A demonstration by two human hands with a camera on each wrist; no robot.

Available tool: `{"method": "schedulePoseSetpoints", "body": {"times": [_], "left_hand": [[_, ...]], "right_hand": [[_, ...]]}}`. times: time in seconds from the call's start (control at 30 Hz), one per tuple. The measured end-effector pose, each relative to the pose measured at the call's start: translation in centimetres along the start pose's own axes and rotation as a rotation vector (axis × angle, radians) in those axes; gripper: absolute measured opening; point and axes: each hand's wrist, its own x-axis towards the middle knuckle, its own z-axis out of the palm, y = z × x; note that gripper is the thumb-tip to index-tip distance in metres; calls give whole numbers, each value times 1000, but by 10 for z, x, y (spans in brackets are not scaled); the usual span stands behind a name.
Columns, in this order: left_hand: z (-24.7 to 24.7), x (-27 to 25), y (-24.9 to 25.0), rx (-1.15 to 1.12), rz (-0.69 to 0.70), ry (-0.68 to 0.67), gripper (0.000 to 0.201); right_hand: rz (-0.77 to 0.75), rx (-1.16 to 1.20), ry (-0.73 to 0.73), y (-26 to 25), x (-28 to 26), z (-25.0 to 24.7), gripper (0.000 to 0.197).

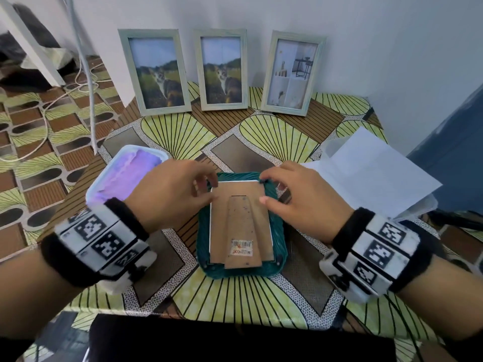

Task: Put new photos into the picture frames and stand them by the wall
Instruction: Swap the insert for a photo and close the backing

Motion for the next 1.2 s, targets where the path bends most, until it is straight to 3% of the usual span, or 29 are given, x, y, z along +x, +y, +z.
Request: {"method": "schedulePoseSetpoints", "body": {"times": [0.27,0.4,0.6,0.77,0.9,1.2], "left_hand": [[2,-84,12,-111,-45,-117,12],[9,-103,13,-123,-16,-73,17],[19,-109,13,-127,6,-40,23],[31,-107,11,-311,-156,48,27],[41,-103,8,-483,-255,41,18],[48,-101,12,-546,-214,87,9]], "right_hand": [[-168,-94,-211,0,-56,1,37],[-207,-130,-248,-1,-57,4,40],[-210,-211,-279,-5,-54,5,39],[-219,-309,-328,-8,-45,1,37],[-214,-345,-361,-11,-39,-1,37],[-198,-325,-353,-11,-41,-1,38]]}}
